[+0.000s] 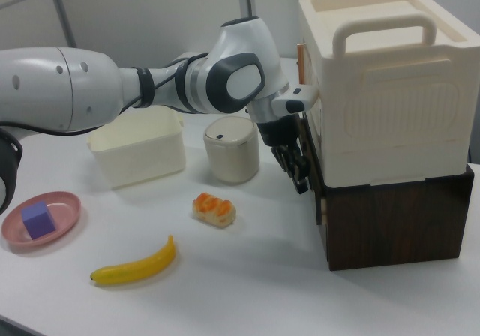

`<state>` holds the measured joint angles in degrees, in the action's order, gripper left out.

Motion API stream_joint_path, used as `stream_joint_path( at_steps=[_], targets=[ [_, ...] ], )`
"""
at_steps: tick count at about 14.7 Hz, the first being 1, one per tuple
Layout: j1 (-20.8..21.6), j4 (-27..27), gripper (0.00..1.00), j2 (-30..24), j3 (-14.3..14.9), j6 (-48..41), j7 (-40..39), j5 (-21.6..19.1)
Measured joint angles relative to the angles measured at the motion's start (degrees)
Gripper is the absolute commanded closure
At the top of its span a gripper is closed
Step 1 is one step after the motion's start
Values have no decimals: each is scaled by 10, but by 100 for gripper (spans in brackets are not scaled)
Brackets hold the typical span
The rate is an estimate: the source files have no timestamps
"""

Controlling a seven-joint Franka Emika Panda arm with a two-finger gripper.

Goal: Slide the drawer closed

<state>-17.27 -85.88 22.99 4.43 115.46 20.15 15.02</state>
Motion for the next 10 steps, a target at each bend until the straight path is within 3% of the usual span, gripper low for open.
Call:
stream_joint_path(
  at_steps=[10],
  targets=[
    [-16, -4, 100, 0, 0, 41, 37, -26]
  ],
)
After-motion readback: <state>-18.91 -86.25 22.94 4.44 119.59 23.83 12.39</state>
